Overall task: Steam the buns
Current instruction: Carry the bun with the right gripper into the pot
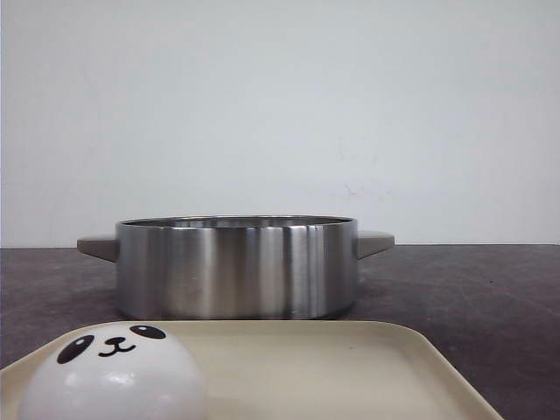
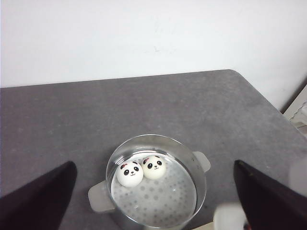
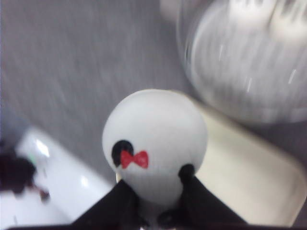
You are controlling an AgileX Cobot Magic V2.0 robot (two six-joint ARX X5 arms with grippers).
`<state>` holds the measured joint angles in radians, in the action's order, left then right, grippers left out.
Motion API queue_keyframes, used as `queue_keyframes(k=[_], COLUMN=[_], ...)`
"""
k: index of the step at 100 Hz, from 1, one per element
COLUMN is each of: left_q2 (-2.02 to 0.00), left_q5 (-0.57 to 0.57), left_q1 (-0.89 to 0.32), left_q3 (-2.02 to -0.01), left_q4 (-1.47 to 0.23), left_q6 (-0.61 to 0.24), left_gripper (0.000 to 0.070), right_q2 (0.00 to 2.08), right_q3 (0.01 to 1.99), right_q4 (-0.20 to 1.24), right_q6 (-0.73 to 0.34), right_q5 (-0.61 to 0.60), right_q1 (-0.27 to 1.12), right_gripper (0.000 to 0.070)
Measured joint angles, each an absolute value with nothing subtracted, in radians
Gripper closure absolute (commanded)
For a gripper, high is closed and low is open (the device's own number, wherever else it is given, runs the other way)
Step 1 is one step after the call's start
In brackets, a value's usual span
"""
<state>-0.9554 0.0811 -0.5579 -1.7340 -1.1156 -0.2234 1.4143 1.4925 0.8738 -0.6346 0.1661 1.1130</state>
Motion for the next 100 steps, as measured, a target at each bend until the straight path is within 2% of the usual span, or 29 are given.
queue_keyframes(k=[17,42,64,100], left_q2=[-0.964,-0.984,-0.981,-0.981], left_q5=[0.081,0.081,0.081,0.081], left_q1=[-0.558,-0.558,-0.558,-0.558], left_q3=[-1.734,-1.734,-1.734,-1.734], left_q4=[-1.100,-1.098,-1.098,-1.122], left_q6=[-0.223,-0.223,-0.216,-0.208], left_gripper=[0.0063,0.0063,0.0064,0.0064], right_q2=[1.500,1.725,1.851,1.959], right_q3=[1.577,1.576,1.576,1.575], right_q4=[0.862,0.871,0.826,0.828], right_q6=[-0.553,-0.504,-0.498,-0.498], right_q5=[0.145,0.010,-0.034,-0.034], right_q1=[0.948,0.766,0.738,0.728], right_gripper=[0.0695,0.0695,0.0696,0.0695])
